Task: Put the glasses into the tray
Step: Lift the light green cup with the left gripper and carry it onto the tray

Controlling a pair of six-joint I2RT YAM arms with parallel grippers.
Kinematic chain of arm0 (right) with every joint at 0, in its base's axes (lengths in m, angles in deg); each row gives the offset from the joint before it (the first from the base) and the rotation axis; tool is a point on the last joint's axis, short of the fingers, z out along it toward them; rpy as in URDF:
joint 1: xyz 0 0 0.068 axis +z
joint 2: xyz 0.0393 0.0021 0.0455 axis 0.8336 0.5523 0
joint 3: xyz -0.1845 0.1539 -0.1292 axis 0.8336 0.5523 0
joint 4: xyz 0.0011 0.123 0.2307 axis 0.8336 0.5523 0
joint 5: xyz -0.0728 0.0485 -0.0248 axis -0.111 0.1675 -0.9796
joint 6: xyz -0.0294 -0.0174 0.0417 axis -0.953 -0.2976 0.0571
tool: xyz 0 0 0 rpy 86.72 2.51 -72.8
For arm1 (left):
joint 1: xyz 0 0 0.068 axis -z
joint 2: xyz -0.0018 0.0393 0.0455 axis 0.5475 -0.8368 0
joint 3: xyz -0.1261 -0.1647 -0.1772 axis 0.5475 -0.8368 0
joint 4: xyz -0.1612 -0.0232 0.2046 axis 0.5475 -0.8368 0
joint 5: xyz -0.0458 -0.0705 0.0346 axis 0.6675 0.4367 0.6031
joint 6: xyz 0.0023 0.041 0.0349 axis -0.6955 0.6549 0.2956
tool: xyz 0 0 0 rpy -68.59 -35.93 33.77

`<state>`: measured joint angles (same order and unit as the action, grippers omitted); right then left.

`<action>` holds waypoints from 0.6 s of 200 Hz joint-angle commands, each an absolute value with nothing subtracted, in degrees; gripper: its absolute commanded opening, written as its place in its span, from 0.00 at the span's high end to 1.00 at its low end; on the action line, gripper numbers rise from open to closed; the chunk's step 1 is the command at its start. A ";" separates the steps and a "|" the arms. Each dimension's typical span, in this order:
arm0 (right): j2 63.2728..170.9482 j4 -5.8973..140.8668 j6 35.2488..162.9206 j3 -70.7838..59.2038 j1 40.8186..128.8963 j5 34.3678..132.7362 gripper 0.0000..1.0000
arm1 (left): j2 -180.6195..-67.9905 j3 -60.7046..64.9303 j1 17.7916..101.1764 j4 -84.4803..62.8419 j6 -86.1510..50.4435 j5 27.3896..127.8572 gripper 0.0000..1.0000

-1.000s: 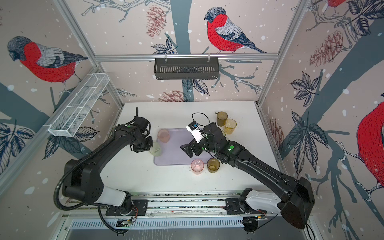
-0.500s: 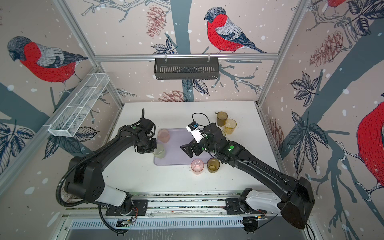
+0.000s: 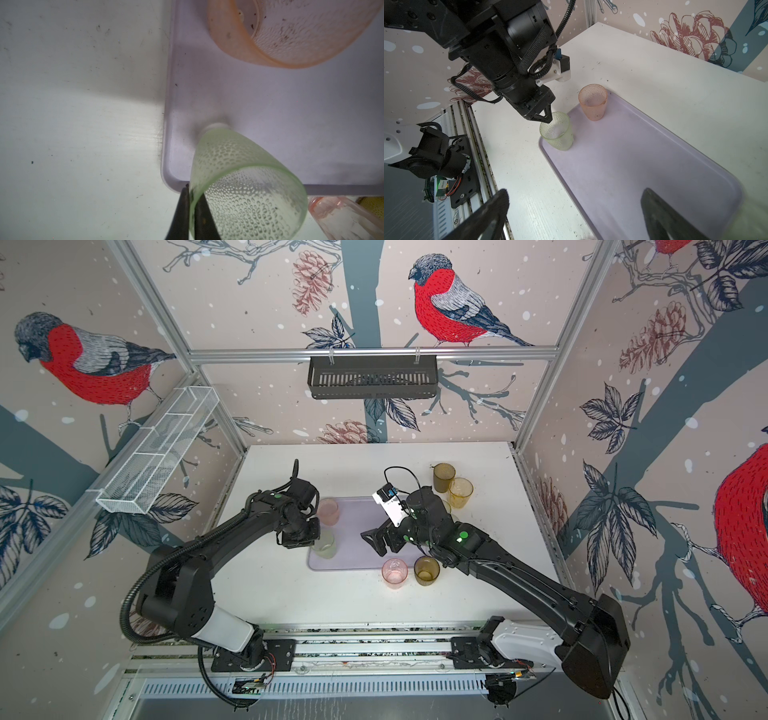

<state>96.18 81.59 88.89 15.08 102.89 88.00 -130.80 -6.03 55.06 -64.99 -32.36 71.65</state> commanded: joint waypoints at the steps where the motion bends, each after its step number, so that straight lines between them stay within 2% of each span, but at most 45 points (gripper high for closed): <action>1: 95.83 80.46 88.68 15.22 102.80 87.96 0.01 | -131.15 -5.45 55.34 -64.87 -33.07 71.26 0.97; 120: 95.64 80.35 88.55 15.33 102.69 87.91 0.01 | -132.13 -4.12 55.44 -65.93 -32.90 69.75 0.97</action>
<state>96.03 81.57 88.89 15.28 102.67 87.98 -131.96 -4.59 55.37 -64.86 -32.73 71.02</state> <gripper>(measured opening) 0.994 0.076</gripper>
